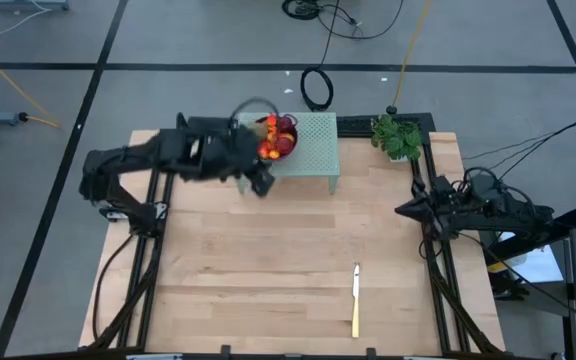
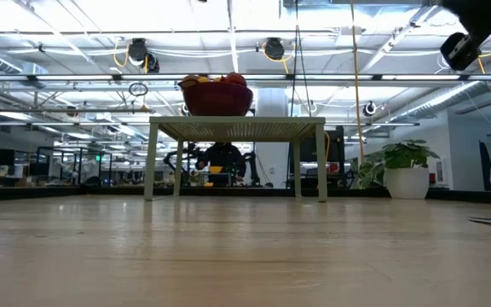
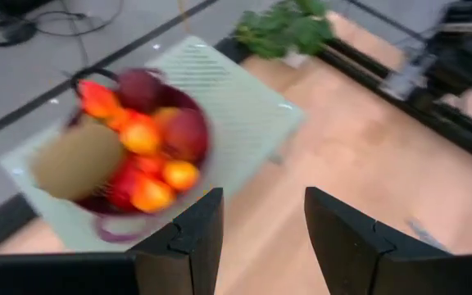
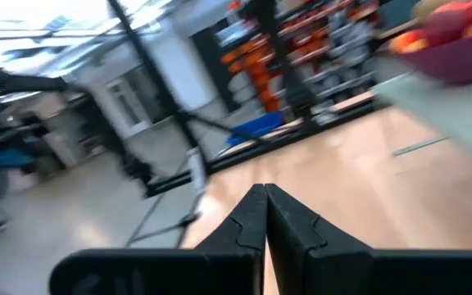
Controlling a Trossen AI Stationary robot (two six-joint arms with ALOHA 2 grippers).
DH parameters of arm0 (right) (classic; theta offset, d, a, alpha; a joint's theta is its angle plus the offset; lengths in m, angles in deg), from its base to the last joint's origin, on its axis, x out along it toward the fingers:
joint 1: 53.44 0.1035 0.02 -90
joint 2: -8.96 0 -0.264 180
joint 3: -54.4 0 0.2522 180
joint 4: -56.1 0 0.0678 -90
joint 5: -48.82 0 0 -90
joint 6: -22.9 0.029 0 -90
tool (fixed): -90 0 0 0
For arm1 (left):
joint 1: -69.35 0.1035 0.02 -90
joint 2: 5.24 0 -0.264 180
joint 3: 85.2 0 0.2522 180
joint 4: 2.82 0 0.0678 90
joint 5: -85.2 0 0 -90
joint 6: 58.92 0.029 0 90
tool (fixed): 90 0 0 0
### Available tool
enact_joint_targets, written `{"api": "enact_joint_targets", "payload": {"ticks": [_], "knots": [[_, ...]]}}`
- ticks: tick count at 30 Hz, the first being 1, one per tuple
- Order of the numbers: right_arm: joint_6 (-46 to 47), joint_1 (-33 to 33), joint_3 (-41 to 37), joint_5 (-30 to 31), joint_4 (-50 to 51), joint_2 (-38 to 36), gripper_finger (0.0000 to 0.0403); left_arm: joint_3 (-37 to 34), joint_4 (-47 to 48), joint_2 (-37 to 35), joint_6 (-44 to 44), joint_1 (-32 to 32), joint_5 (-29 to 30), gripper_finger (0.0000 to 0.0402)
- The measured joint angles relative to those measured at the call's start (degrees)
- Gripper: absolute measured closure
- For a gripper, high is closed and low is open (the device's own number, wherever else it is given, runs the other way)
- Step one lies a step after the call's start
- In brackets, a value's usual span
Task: Pick & Place Fruit
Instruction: Put the yellow knife on the shelf
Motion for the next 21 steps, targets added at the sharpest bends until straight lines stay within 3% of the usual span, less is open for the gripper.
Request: {"api": "enact_joint_targets", "payload": {"ticks": [5, 13, 21], "knots": [[3.50, 0.02, 0.00, -8.47, 0.00, 0.00, 0.0403, -2.67, -1.85, 0.13, -7.94, -9.95, 5.81, 0.0229], [5.93, 0.04, 0.00, -14.00, -0.75, 2.16, 0.0403, -13.53, -7.21, 0.26, -25.55, -23.98, 15.68, 0.0229], [5.50, 0.04, -0.02, -18.30, -9.37, 11.56, 0.0402, -26.84, -16.44, 0.28, -35.12, -30.47, 18.60, 0.0229]]}}
